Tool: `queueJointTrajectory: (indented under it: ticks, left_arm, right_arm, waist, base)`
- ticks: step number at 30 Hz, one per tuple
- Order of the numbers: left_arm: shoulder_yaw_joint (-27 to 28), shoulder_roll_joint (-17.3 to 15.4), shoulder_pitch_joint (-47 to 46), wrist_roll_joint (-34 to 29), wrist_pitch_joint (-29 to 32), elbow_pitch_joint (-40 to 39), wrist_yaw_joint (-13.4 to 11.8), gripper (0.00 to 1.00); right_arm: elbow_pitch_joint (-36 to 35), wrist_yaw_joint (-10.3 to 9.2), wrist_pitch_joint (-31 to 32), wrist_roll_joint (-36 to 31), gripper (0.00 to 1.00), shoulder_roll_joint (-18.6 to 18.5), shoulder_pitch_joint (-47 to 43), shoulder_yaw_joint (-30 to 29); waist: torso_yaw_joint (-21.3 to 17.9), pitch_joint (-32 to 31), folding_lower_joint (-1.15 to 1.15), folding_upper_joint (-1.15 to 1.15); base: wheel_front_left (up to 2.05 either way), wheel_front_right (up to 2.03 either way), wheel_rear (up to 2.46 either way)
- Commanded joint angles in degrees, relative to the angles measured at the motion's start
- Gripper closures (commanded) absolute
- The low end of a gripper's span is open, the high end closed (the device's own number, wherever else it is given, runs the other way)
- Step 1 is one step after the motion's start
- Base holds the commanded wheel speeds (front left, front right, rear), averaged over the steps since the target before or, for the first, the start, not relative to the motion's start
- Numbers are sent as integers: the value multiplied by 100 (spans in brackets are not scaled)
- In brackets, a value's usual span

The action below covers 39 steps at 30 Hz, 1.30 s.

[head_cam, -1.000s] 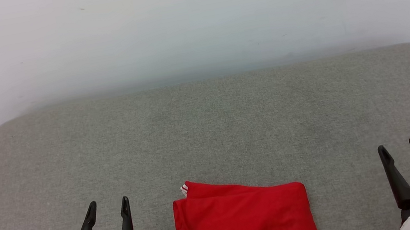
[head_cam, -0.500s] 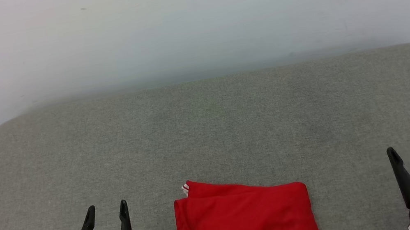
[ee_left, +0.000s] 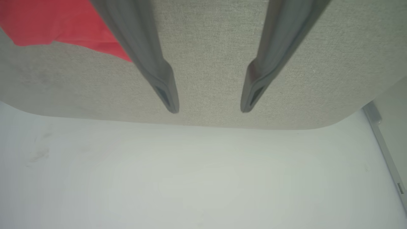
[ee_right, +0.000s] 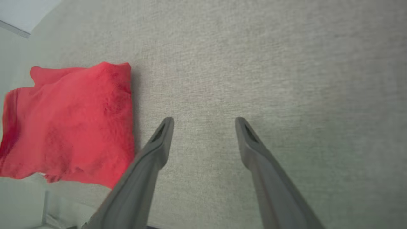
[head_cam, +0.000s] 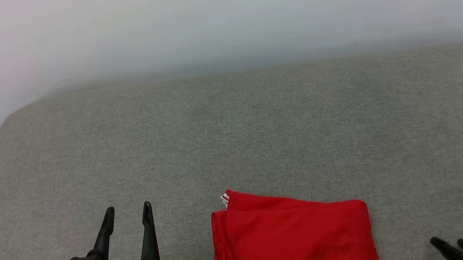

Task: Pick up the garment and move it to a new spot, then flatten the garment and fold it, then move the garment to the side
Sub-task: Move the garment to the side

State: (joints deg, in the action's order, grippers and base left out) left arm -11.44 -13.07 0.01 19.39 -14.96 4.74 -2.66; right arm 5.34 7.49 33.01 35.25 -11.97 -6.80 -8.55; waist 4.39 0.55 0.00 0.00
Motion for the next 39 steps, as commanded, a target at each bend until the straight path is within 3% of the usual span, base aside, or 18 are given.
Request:
queueJointTrajectory:
  ticks: [1,6,19,20,21,35,39]
  left_arm:
    - [4,13,-100,-45,-29,-45,41,0]
    - [55,54,-241,-108,-29,-109,103,0]
    - [249,269,-455,-246,-29,-78,305,0]
    - [264,290,-459,-266,-29,-72,318,0]
    - [284,308,-459,-274,-29,-62,336,0]
    - [350,317,-246,-543,-29,83,488,0]
    - [367,292,-136,-609,-29,3,446,0]
  right_arm:
    - [27,0,194,74,0,62,107,96]
    - [155,0,660,366,0,293,305,389]
    - [1123,-6,1026,713,0,536,792,928]
    - [1177,-6,1061,705,65,528,795,949]
    - [1202,-6,1066,700,100,525,811,956]
    - [753,-4,859,128,100,177,933,966]
    - [572,-4,974,-215,100,46,908,874]
  waist:
    - [130,122,0,0]
    - [374,321,0,0]
    - [741,748,0,0]
    - [748,755,0,0]
    - [750,760,0,0]
    - [373,266,0,0]
    - [-2,162,0,0]
  base:
    - [0,0,0]
    - [0,0,0]
    - [0,0,0]
    - [0,0,0]
    - [0,0,0]
    - [0,0,0]
    - [0,0,0]
